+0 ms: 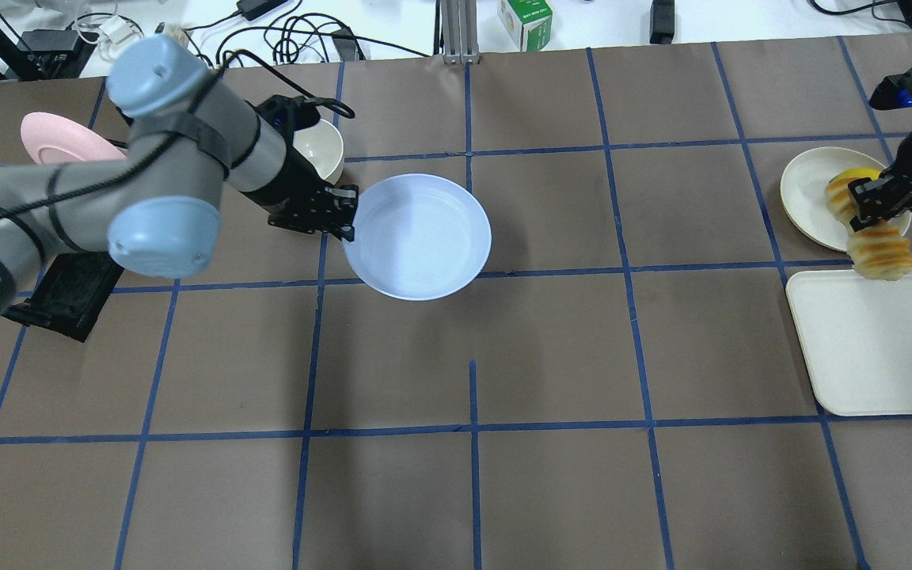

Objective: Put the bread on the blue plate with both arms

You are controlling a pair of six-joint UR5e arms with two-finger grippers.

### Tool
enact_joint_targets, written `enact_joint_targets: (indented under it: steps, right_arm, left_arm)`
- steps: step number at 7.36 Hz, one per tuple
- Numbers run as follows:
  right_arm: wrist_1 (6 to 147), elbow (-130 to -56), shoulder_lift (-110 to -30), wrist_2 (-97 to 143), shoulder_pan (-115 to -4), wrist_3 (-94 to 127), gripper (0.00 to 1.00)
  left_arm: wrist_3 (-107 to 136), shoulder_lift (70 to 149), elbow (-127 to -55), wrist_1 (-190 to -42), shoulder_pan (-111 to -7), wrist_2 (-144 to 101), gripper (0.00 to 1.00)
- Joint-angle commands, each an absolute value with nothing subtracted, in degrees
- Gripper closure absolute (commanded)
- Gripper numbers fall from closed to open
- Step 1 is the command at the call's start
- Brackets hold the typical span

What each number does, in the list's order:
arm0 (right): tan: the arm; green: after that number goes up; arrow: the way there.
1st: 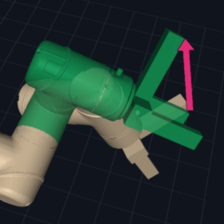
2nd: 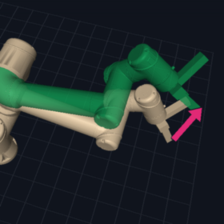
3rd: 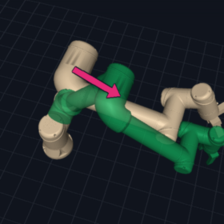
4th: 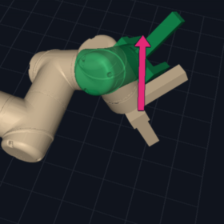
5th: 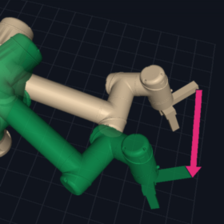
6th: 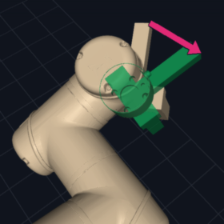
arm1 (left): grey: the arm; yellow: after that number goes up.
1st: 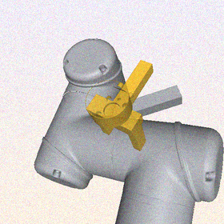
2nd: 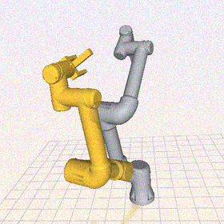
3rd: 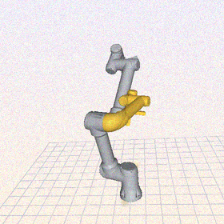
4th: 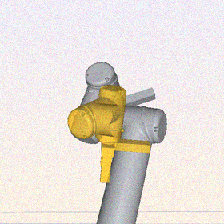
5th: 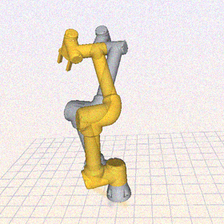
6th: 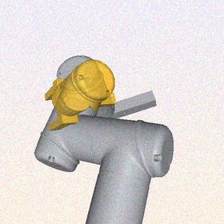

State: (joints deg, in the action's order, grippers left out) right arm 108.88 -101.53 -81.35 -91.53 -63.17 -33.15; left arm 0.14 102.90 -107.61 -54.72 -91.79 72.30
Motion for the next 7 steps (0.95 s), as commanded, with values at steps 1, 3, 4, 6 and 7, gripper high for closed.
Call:
enact_joint_targets:
  steps: [1, 3, 4, 6, 7]
  right_arm:
    - [107.5, -100.11, -81.99, -93.78, -65.82, -30.25, 1.0]
    - [105.21, -100.37, -83.67, -89.06, -73.25, -19.93, 1.0]
    - [105.9, -100.46, -82.54, -88.08, -78.17, -14.21, 1.0]
    - [107.3, -100.2, -78.33, -85.26, -87.15, -3.65, 1.0]
    - [112.62, -100.2, -76.66, -84.56, -90.84, 1.36, 1.0]
  left_arm:
    - [0.09, 109.83, -113.19, -39.94, -94.74, 68.32, 1.0]
    - [-3.05, 113.8, -114.43, -33.85, -96.06, 68.38, 0.9]
    - [-5.51, 113.82, -114.0, -33.75, -96.06, 68.47, 0.3]
    - [-6.5, 110.85, -111.99, -36.88, -95.54, 70.56, 0.0]
    - [-6.5, 107.96, -108.75, -46.49, -95.36, 74.14, 0.0]
